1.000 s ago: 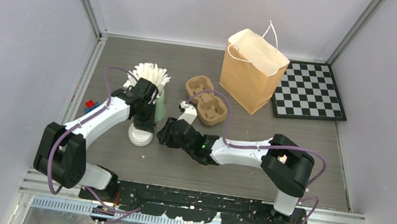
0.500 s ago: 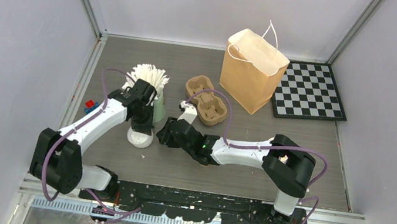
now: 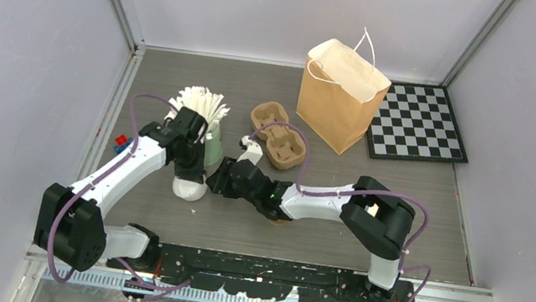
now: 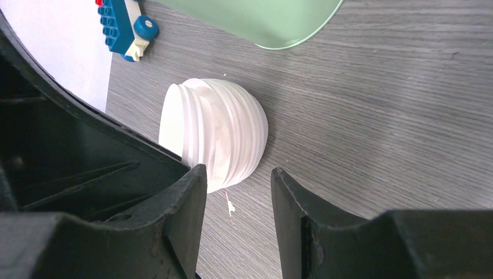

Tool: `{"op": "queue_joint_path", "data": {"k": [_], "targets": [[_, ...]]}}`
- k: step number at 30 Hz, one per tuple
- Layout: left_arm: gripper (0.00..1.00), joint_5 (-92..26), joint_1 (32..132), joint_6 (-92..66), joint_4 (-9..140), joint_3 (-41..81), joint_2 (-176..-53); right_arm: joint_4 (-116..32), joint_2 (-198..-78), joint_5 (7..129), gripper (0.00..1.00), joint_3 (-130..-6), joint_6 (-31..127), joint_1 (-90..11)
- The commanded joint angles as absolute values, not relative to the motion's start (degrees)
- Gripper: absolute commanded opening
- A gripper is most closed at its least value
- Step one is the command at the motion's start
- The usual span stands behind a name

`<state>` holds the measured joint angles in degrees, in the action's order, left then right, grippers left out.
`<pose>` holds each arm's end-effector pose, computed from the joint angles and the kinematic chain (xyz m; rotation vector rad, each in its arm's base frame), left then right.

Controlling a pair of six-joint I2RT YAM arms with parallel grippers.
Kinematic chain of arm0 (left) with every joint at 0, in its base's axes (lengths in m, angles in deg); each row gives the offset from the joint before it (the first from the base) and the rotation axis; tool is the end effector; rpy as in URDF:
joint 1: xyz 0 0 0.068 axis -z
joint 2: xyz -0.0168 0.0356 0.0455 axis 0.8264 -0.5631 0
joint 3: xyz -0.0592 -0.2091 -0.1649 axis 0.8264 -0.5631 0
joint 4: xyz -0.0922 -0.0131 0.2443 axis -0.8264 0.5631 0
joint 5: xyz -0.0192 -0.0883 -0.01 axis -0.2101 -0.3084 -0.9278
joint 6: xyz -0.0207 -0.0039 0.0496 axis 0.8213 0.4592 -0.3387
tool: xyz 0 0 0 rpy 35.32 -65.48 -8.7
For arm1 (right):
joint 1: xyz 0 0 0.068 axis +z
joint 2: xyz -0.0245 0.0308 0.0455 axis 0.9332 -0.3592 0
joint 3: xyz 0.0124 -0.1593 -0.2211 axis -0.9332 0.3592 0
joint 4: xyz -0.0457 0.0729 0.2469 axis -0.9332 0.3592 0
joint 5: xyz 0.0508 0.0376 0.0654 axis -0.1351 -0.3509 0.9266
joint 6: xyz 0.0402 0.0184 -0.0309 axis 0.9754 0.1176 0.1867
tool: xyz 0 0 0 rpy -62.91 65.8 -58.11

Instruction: Pack the takeout coffee

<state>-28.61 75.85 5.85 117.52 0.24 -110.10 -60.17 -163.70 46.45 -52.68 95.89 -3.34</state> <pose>0.2112 -0.0799 0.2374 -0.2317 2.8170 -0.3038 0.1743 0.3640 0.1772 -0.0535 2.2274 1.0071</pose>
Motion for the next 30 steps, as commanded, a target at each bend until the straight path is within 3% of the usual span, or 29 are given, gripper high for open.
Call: {"op": "queue_joint_path", "data": {"k": [1,30], "targets": [[0.0,-30.0,75.5,7.0,118.1,2.7,-109.3,-65.9,-164.5,47.8,0.5,-53.6,97.1,-3.0],[0.0,-30.6,75.2,6.7,116.4,2.1,-111.0,-66.9,-163.8,49.8,0.47,-52.6,97.2,-0.2]]}}
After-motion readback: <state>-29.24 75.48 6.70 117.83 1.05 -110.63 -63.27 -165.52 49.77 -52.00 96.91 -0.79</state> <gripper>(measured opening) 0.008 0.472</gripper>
